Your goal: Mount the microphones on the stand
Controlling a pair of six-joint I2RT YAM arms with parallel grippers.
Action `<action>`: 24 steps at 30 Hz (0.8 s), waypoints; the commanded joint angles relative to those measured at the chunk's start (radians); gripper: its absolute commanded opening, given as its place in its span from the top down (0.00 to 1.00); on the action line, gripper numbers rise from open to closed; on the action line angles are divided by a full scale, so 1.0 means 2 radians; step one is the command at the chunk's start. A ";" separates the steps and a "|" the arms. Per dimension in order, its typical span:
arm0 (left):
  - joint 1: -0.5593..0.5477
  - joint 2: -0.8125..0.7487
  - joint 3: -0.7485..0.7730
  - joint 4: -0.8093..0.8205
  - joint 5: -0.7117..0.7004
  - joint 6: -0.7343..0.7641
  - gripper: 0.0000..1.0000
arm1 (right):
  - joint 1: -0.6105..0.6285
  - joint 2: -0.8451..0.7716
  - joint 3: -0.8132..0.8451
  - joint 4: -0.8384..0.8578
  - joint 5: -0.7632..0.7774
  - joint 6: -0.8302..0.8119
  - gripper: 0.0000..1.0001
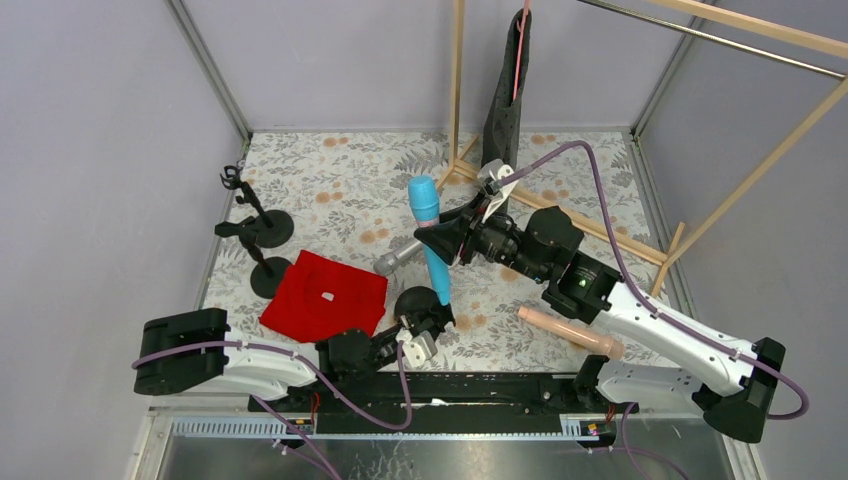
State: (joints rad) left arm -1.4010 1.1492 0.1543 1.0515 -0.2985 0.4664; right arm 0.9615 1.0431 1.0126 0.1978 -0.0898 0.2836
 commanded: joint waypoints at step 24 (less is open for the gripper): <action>-0.001 -0.007 -0.003 -0.007 -0.003 -0.020 1.00 | 0.006 0.001 -0.043 -0.015 0.040 0.075 1.00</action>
State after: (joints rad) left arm -1.4010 1.1400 0.1543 1.0393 -0.2985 0.4549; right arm 0.9630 1.0706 0.9497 0.1585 -0.0586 0.3954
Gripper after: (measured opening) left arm 0.322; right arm 0.452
